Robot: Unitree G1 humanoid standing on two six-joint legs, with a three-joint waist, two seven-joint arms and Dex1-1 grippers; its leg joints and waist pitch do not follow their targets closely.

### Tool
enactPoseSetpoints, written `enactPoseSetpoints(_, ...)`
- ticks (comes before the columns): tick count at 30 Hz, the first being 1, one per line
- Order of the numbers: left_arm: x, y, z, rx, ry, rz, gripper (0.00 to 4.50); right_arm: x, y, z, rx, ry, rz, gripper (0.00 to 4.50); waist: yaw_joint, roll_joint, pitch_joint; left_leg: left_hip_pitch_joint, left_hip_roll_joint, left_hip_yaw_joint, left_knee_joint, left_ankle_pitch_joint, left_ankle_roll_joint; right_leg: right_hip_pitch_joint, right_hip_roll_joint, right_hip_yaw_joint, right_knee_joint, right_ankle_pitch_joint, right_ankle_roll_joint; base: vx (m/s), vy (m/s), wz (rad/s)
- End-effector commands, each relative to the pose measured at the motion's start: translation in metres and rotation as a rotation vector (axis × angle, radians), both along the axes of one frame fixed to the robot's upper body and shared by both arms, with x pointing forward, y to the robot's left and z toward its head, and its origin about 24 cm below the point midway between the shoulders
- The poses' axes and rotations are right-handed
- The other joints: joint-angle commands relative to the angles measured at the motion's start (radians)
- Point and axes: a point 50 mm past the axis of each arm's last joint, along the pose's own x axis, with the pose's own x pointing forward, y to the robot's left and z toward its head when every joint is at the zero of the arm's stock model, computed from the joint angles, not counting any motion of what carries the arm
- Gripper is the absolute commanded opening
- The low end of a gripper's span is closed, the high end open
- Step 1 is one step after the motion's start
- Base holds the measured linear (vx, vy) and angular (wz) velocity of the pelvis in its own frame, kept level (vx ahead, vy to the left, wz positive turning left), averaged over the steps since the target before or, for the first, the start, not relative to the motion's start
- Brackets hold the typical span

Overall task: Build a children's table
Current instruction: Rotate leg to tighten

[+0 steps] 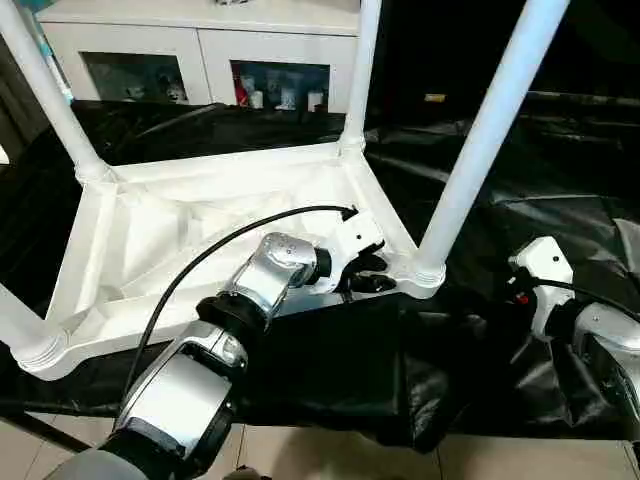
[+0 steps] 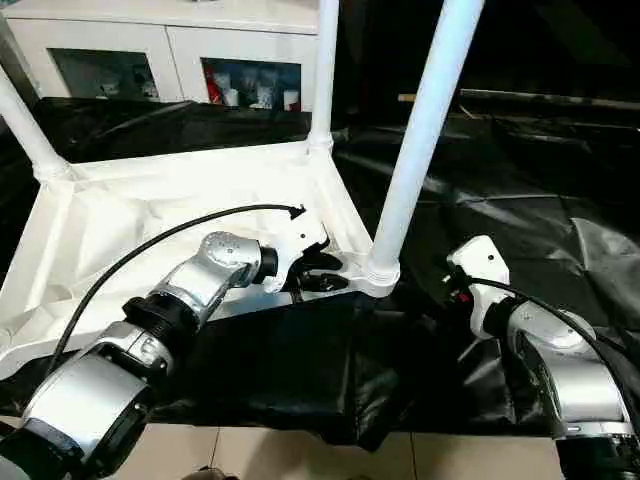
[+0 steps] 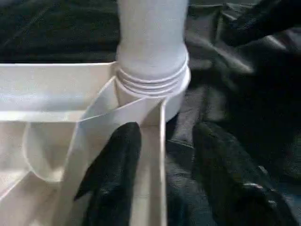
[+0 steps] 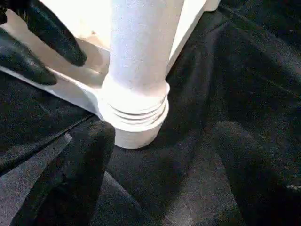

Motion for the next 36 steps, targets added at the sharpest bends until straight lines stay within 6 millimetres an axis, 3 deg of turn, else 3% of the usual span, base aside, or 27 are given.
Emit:
enactPoseSetpoints(1,0.001,-0.001,0.002,0.026,-0.015,-0.027,2.31,0.001,-0.001,0.001,-0.019,-0.005,0.000,3.73,0.001,-0.017,-0.068,0.010,0.053,-0.027,-0.063,-0.157,0.101,0.059,-0.065,0.041,-0.076,-0.201,-0.225,0.000,0.000,0.00)
enactPoseSetpoints(7,-0.002,0.001,-0.014,0.088,-0.018,0.005,2.31,0.001,-0.001,0.001,-0.031,-0.005,0.008,3.73,0.000,-0.016,-0.070,0.011,0.053,-0.027,-0.061,-0.148,0.110,0.059,-0.064,0.041,-0.073,-0.169,-0.228,0.000,0.000,0.00)
enactPoseSetpoints(10,0.001,0.003,-0.015,0.091,-0.019,0.056,1.97,0.001,-0.001,0.001,-0.032,-0.006,0.010,3.73,0.000,-0.015,-0.067,0.012,0.053,-0.026,-0.063,-0.167,0.104,0.058,-0.065,0.040,-0.077,-0.198,-0.228,0.000,0.000,0.00)
enactPoseSetpoints(17,0.004,0.006,-0.012,0.066,-0.017,0.072,1.27,0.000,0.000,0.000,-0.033,-0.003,0.016,3.73,-0.001,-0.018,-0.063,0.012,0.051,-0.028,-0.066,-0.197,0.086,0.057,-0.065,0.038,-0.089,-0.303,-0.188,0.000,0.000,0.00)
enactPoseSetpoints(22,0.001,0.007,-0.011,0.015,0.025,0.017,0.98,0.000,0.001,-0.001,-0.032,-0.001,0.026,3.73,-0.001,-0.018,-0.066,0.011,0.052,-0.028,-0.066,-0.181,0.092,0.055,-0.066,0.039,-0.086,-0.272,-0.193,0.000,0.000,0.00)
enactPoseSetpoints(25,-0.003,0.008,-0.015,0.018,0.054,-0.030,0.68,0.000,0.001,-0.001,-0.034,0.000,0.033,3.73,0.000,-0.016,-0.068,0.011,0.054,-0.028,-0.065,-0.159,0.105,0.056,-0.066,0.041,-0.078,-0.201,-0.220,0.000,0.000,0.00)
enactPoseSetpoints(26,-0.005,0.009,-0.017,0.027,0.065,-0.051,0.55,0.000,0.002,-0.001,-0.034,-0.001,0.037,3.73,-0.001,-0.028,-0.068,0.009,0.054,-0.026,-0.064,-0.154,0.112,0.058,-0.066,0.041,-0.076,-0.184,-0.229,0.000,0.000,0.00)
enactPoseSetpoints(27,-0.006,0.009,-0.018,0.030,0.071,-0.058,0.45,0.000,0.002,-0.001,-0.034,-0.001,0.039,3.73,0.001,-0.023,-0.069,0.010,0.054,-0.027,-0.064,-0.150,0.113,0.058,-0.068,0.041,-0.073,-0.182,-0.232,0.000,0.000,0.00)
enactPoseSetpoints(31,-0.014,0.014,-0.026,0.058,0.134,-0.133,0.12,0.000,0.003,0.000,-0.020,0.000,0.061,3.73,0.001,-0.020,-0.064,0.012,0.055,-0.025,-0.066,-0.171,0.109,0.056,-0.069,0.042,-0.080,-0.226,-0.227,0.000,0.000,0.00)
enactPoseSetpoints(34,-0.017,0.019,-0.028,0.066,0.152,-0.168,0.00,0.001,0.004,0.000,0.012,0.011,0.075,4.06,0.001,-0.018,-0.063,0.014,0.057,-0.026,-0.068,-0.189,0.099,0.054,-0.070,0.042,-0.082,-0.252,-0.225,0.000,0.000,0.00)
enactPoseSetpoints(35,-0.022,0.024,-0.028,0.053,0.147,-0.233,0.00,-0.001,0.008,0.002,0.067,0.021,0.112,4.06,0.000,-0.032,-0.061,0.015,0.057,-0.024,-0.068,-0.199,0.098,0.053,-0.069,0.041,-0.087,-0.279,-0.219,0.000,0.000,0.00)
enactPoseSetpoints(36,-0.022,0.024,-0.028,0.053,0.147,-0.233,0.00,-0.001,0.008,0.002,0.067,0.021,0.112,4.20,0.004,-0.025,-0.060,0.013,0.058,-0.027,-0.070,-0.199,0.098,0.055,-0.073,0.043,-0.085,-0.297,-0.213,0.000,0.000,0.00)
